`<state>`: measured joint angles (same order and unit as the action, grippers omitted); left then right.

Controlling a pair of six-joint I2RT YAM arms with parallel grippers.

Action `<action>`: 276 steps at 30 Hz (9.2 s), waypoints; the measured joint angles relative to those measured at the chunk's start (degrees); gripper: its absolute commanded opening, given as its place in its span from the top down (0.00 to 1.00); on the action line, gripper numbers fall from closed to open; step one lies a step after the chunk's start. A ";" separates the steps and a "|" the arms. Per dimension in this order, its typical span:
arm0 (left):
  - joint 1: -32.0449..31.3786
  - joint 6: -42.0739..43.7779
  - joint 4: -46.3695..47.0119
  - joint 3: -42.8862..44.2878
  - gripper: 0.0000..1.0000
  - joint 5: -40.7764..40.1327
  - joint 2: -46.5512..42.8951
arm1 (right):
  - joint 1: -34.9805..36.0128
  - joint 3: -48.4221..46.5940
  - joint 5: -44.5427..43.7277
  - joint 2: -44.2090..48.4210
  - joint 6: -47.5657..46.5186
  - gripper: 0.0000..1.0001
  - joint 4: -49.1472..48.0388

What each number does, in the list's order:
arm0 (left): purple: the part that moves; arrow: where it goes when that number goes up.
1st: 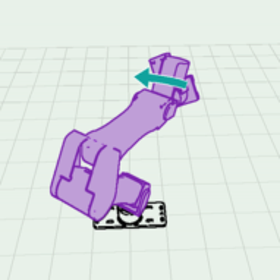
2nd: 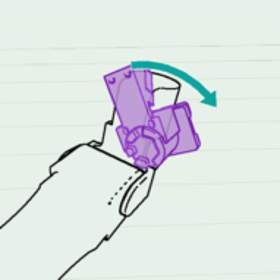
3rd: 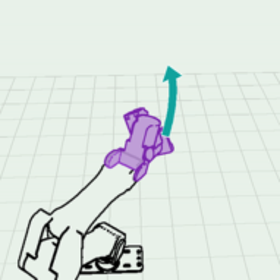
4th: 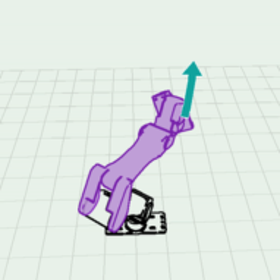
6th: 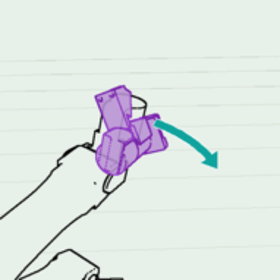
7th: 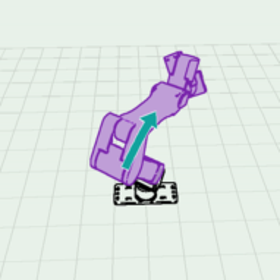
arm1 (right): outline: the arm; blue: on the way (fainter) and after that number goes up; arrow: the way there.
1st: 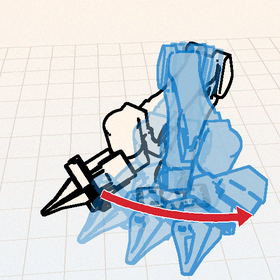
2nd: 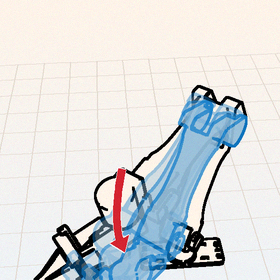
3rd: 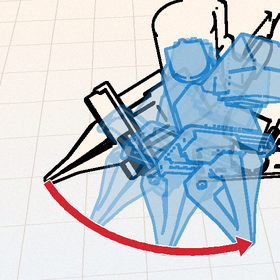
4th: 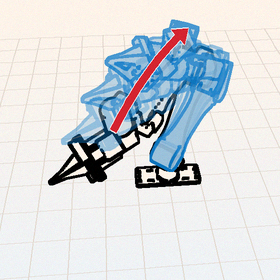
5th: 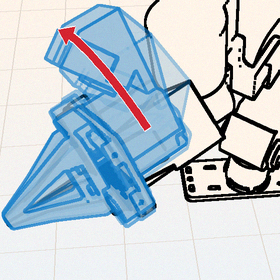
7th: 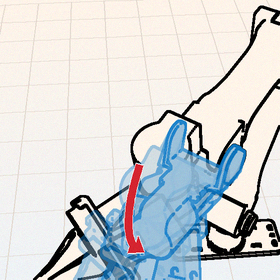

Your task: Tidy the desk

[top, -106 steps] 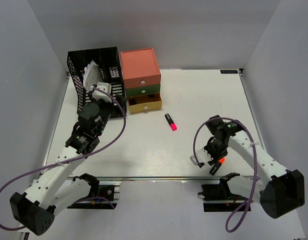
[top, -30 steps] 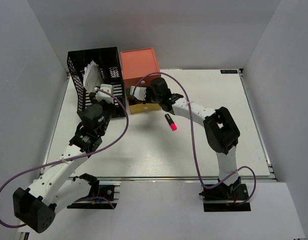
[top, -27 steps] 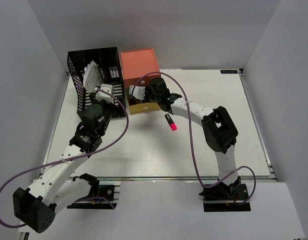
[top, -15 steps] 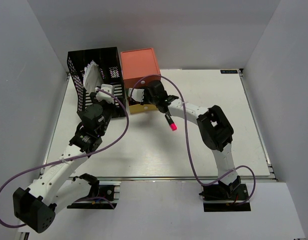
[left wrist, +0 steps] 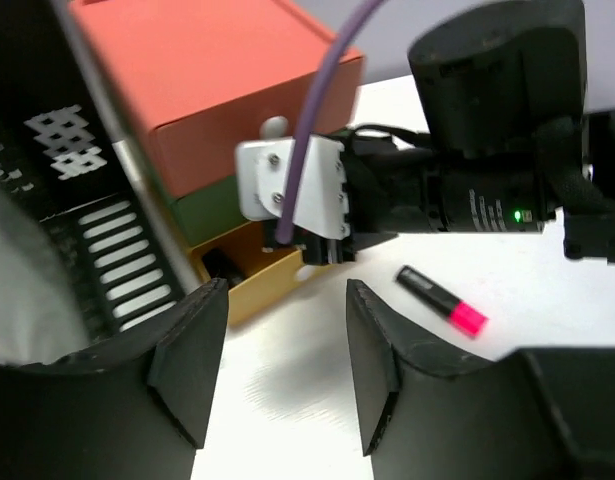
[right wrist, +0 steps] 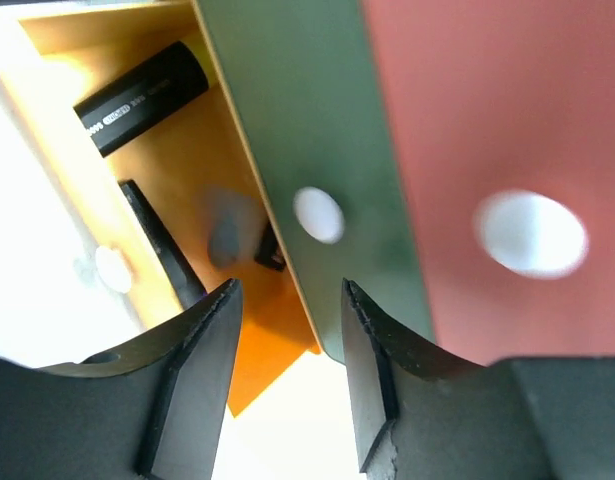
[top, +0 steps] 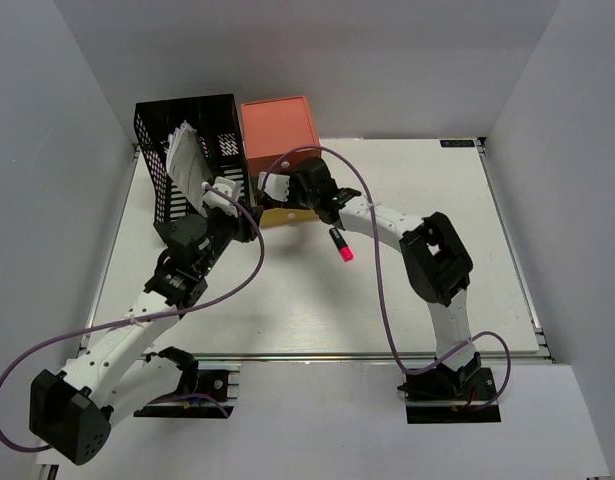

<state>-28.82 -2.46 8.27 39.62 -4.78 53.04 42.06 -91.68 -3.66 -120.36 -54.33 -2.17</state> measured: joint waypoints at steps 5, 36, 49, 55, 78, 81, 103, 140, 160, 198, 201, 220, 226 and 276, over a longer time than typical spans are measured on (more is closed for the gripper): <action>-0.20 -0.59 2.05 -0.42 0.40 4.42 1.62 | 0.00 0.13 0.42 4.11 1.88 0.43 1.42; -19.87 -48.57 -31.43 52.24 0.34 -1.25 62.73 | -34.27 44.65 21.46 62.49 58.25 0.43 14.43; -23.19 -62.90 -58.73 78.86 0.33 -14.19 80.46 | -39.15 44.65 28.30 67.08 58.71 0.40 15.85; -23.54 -65.96 -63.98 79.93 0.32 -18.62 80.81 | -39.82 44.65 28.52 67.14 58.71 0.40 15.85; -22.99 -67.21 -66.14 81.31 0.35 -23.69 86.51 | -40.57 44.68 28.04 67.52 58.66 0.39 15.80; -22.93 -66.93 -66.31 81.68 0.36 -23.43 87.01 | -40.59 44.68 27.93 67.52 58.66 0.39 15.80; -22.73 -56.59 -57.46 63.17 0.93 -20.87 76.56 | -41.11 45.64 27.87 67.82 58.69 0.39 15.52; -8.61 -106.51 -40.46 49.24 1.00 -26.95 52.59 | -44.15 46.51 27.76 67.82 58.58 0.39 14.49; -5.60 -110.92 -54.10 57.35 1.00 -25.44 61.40 | -44.37 46.51 27.39 67.82 58.45 0.39 14.14; -3.91 -111.67 -43.56 49.53 0.84 -21.16 61.07 | -46.49 46.53 29.09 67.82 57.75 0.33 14.12; -3.91 -111.32 -38.62 44.06 0.94 -20.02 57.83 | -46.56 46.62 33.31 67.82 54.51 0.40 14.14; -0.76 -38.58 0.63 8.15 0.23 9.16 14.95 | -34.51 57.44 66.58 70.40 15.96 1.00 15.82; -0.96 -12.09 -11.98 9.64 0.20 9.94 4.63 | -21.40 49.86 49.94 53.77 6.45 1.00 15.21; -1.03 6.12 -21.79 -2.51 0.09 -12.11 -20.37 | -2.67 -0.81 -2.56 -11.80 0.20 1.00 -9.14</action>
<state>-29.85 3.66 -13.52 37.10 -16.88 32.67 39.40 -92.49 -6.22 -132.16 -54.13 -11.31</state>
